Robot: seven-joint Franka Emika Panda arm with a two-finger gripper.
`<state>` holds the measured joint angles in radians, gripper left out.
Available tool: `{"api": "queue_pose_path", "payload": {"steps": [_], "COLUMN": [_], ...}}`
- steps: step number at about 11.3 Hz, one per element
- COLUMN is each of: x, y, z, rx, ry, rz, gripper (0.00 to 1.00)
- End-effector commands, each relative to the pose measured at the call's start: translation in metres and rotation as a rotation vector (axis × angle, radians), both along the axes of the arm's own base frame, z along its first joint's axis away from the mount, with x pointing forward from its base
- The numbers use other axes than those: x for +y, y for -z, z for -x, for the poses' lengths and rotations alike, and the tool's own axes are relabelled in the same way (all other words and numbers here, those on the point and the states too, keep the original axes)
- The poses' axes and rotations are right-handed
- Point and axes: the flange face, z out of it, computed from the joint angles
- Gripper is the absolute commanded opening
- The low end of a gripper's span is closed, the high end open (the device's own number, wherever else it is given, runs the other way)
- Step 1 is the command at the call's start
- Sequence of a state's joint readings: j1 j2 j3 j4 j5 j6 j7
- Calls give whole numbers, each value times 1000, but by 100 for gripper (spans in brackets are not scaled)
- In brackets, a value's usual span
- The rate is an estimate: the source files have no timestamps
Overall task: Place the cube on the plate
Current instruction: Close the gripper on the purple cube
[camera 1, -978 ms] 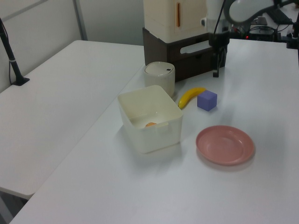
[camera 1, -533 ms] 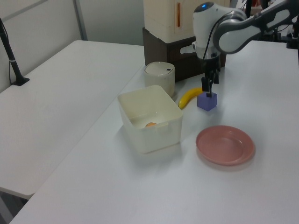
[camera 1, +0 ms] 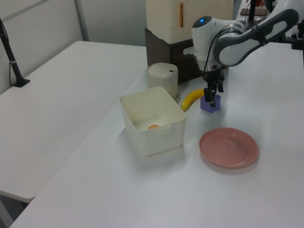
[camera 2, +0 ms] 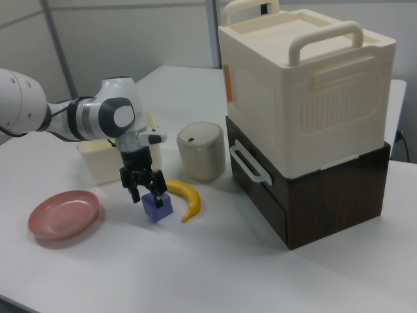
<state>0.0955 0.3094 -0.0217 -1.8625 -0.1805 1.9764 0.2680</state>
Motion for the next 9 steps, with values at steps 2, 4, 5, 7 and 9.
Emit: {"api": "queue_pose_path", "payload": {"steps": [2,4,5,7,9], "x": [5,1,-1,-2,-1], "y": [13,13,14,14,12], "z": [-7,-11,-11,-11,-11], "rx": [-12,-44,-45,-44,-47], "ry": [24,37,38,40,39], "rz": [36,33,32,33,31], "gripper": [100,96,90,65,34]}}
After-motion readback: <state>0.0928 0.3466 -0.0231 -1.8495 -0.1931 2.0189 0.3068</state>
